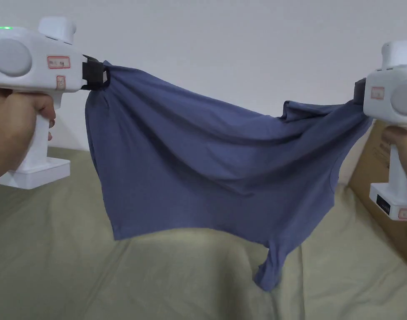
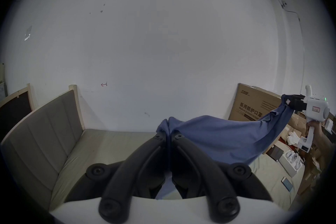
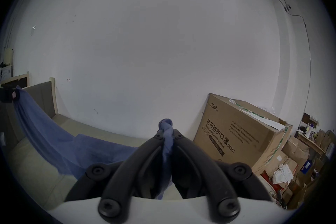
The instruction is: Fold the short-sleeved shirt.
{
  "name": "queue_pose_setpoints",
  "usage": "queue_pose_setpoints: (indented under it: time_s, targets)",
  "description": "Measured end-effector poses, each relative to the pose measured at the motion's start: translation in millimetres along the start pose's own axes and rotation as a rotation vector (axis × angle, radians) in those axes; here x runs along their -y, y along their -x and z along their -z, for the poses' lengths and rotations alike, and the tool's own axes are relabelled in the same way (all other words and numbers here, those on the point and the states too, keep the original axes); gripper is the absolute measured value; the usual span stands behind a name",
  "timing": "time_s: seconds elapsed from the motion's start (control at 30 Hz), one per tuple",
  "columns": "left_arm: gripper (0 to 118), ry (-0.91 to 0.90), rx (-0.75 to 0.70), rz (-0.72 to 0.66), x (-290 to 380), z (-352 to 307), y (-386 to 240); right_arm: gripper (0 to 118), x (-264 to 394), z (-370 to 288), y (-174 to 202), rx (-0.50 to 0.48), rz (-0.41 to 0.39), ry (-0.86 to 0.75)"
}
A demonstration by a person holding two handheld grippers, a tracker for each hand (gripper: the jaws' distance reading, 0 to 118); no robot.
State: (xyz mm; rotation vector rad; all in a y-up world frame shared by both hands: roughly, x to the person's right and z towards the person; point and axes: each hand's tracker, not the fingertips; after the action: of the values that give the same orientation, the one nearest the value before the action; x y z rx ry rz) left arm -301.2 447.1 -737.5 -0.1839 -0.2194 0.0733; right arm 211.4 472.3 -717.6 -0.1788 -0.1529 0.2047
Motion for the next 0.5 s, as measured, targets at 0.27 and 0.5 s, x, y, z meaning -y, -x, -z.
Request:
queue_pose_setpoints:
  time_s: [0.27, 0.5]
  targets:
    - [4, 0.119, 0.092, -0.019, 128, -41, 17, 3, 127, -68, 17, -0.145, -0.004, 0.108]
    - [4, 0.319, 0.143, -0.083, 250, -94, 12, 3, 251, -129, 37, -0.212, 0.043, 0.291]
